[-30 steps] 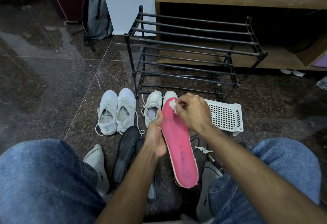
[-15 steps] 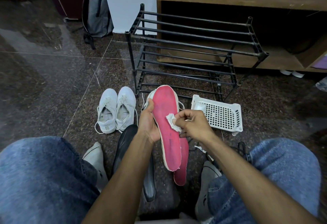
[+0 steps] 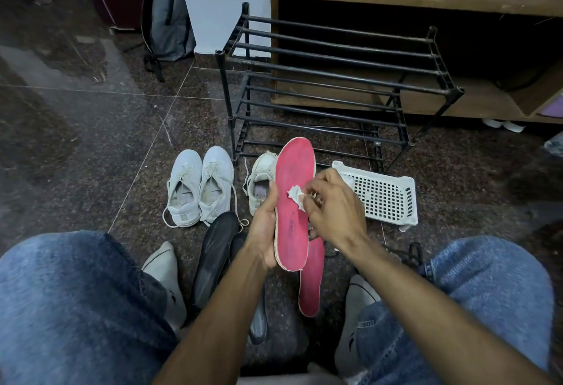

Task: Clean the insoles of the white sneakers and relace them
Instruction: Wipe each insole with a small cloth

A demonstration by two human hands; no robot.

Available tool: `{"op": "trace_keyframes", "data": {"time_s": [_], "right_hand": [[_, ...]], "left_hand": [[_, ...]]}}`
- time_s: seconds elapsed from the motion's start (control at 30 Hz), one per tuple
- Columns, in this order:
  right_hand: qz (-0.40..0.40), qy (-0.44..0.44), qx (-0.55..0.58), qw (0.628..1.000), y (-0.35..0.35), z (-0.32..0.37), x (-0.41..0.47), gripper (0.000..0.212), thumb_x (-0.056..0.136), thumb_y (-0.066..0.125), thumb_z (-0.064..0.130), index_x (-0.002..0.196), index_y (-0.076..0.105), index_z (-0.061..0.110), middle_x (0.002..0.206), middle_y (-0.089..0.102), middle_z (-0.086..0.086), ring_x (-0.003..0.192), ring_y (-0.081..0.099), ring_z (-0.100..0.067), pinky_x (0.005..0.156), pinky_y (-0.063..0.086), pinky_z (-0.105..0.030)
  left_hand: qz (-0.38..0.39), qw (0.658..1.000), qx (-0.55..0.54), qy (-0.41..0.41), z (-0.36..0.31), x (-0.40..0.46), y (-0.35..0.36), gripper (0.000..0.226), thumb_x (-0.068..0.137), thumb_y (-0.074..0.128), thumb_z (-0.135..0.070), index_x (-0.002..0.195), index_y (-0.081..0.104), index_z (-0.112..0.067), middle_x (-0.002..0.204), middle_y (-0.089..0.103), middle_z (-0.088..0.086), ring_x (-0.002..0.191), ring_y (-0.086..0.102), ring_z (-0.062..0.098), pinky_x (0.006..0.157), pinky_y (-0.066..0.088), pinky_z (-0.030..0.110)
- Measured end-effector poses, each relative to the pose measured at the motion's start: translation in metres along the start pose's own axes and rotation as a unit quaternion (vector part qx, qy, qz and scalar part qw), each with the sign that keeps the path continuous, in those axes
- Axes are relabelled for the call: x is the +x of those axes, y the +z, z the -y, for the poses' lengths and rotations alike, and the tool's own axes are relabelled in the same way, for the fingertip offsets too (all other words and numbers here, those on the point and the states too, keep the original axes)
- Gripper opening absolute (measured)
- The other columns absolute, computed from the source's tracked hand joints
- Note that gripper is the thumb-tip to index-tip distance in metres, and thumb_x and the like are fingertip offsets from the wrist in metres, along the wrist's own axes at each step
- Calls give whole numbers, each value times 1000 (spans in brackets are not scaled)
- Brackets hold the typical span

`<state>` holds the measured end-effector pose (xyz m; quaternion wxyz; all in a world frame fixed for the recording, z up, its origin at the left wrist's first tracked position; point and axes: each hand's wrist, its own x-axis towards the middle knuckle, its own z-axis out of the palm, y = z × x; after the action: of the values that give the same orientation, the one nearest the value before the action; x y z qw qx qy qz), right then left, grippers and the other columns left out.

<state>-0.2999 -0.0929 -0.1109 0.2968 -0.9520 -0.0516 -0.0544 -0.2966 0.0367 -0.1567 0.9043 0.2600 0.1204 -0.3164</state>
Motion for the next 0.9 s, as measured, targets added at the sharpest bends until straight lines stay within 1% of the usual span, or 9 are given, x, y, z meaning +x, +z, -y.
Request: {"op": "trace_keyframes", "data": {"time_s": [0.13, 0.23, 0.3, 0.37, 0.47, 0.57, 0.67, 0.8, 0.9], "right_hand": [[-25, -50, -103, 993, -13, 8, 24, 17, 94, 56, 28, 104, 67, 19, 100, 59, 4, 93, 59, -21, 70, 43, -30], [-18, -16, -88, 996, -14, 11, 39, 16, 91, 59, 27, 104, 68, 23, 101, 64, 3, 92, 63, -25, 75, 51, -35], [-10, -22, -53, 998, -11, 13, 36, 16, 89, 61, 26, 103, 69, 24, 99, 65, 4, 88, 64, -23, 75, 53, -38], [32, -51, -23, 998, -8, 15, 26, 17, 89, 62, 22, 103, 71, 24, 98, 66, 6, 83, 63, -18, 76, 53, -37], [86, -102, -26, 991, -7, 13, 10, 16, 91, 60, 21, 102, 72, 22, 97, 66, 9, 72, 58, -9, 74, 53, -34], [6, -67, -51, 996, -7, 5, 24, 14, 92, 61, 22, 98, 73, 19, 96, 67, 7, 79, 61, -14, 72, 51, -31], [-48, 9, -47, 998, -13, -2, 44, 11, 88, 64, 27, 92, 74, 24, 95, 67, 7, 83, 63, -20, 69, 47, -28], [24, -79, -60, 995, -11, 6, 24, 13, 89, 60, 21, 93, 73, 20, 94, 67, 6, 83, 63, -19, 73, 51, -33], [116, -158, -76, 978, -7, 11, -6, 16, 89, 57, 21, 94, 72, 18, 90, 63, 5, 78, 62, -20, 71, 55, -42]], "left_hand": [[5, 999, 36, -11, 3, -3, 5, 61, 93, 39, -62, 109, 73, -14, 107, 69, 10, 94, 65, 26, 74, 54, 42], [-6, 998, 56, -10, 2, -6, 7, 59, 89, 43, -61, 102, 76, -15, 97, 70, 12, 84, 63, 25, 55, 53, 32], [-9, 998, 55, 5, 1, -7, 9, 55, 88, 45, -59, 106, 73, -15, 91, 69, 9, 74, 63, 23, 52, 51, 30], [-20, 998, 50, 18, 0, -5, 6, 56, 87, 46, -58, 114, 67, -13, 91, 69, 9, 72, 64, 22, 56, 51, 32], [-17, 998, 55, 16, -2, -2, 1, 66, 89, 44, -61, 124, 63, -8, 102, 66, 15, 87, 62, 27, 75, 48, 39], [-15, 995, 98, 22, 0, -3, 5, 60, 88, 43, -60, 114, 68, -12, 93, 68, 13, 74, 64, 24, 59, 51, 33], [-25, 992, 122, 12, 6, -5, 5, 60, 86, 45, -61, 115, 70, -14, 94, 69, 17, 76, 61, 26, 57, 51, 33], [-29, 996, 82, 3, 5, -3, 2, 62, 90, 43, -61, 115, 67, -10, 91, 69, 12, 72, 64, 24, 60, 53, 33], [-36, 998, 47, 2, 2, -2, -4, 65, 92, 42, -60, 114, 69, -5, 96, 70, 16, 84, 70, 28, 77, 58, 38]]}}
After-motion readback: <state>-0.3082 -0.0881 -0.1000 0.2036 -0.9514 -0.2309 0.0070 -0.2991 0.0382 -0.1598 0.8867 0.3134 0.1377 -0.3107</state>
